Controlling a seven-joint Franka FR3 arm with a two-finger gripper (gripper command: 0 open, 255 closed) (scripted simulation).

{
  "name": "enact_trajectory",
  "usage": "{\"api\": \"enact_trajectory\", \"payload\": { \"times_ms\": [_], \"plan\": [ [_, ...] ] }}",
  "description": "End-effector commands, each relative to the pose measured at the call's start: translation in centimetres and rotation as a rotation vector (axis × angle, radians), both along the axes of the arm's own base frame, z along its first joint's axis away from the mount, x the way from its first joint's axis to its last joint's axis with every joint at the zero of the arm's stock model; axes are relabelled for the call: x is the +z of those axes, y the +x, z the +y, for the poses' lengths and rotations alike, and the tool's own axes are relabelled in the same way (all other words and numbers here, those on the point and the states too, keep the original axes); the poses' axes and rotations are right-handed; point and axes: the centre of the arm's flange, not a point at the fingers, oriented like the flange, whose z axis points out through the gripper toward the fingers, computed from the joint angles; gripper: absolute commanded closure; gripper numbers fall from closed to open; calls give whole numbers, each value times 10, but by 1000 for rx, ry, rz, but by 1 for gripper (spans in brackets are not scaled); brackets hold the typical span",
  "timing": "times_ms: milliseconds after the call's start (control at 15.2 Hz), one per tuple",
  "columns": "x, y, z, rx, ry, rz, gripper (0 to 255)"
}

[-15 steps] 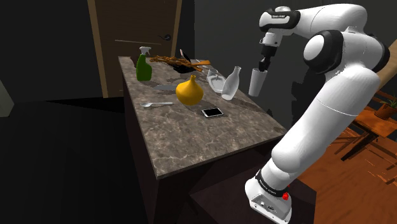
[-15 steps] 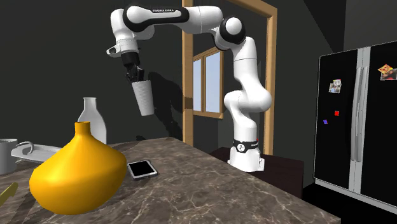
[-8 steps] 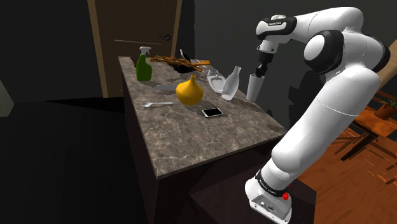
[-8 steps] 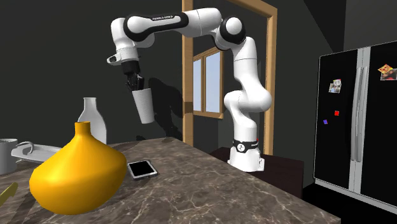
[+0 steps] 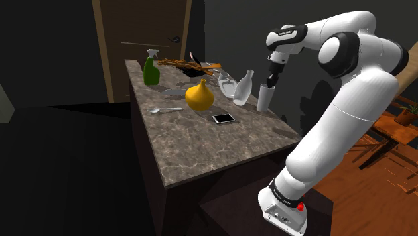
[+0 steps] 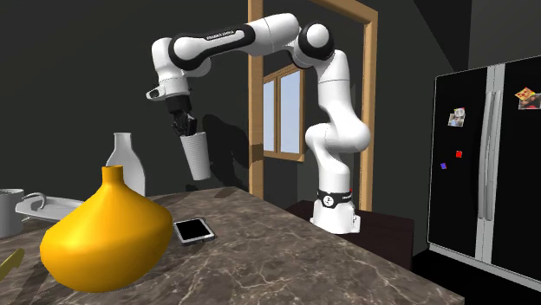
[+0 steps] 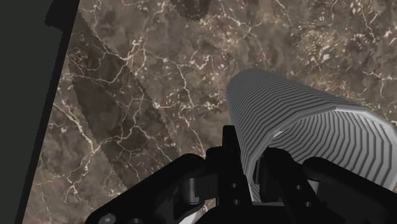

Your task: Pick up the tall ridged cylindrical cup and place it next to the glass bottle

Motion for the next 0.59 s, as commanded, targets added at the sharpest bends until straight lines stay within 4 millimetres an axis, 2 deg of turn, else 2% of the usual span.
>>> {"api": "enact_trajectory", "payload": {
  "times_ms": [0,528],
  "plan": [
    [-11,0,0,0,0,0,255],
    [-53,0,0,0,0,0,255]
  ]
}}
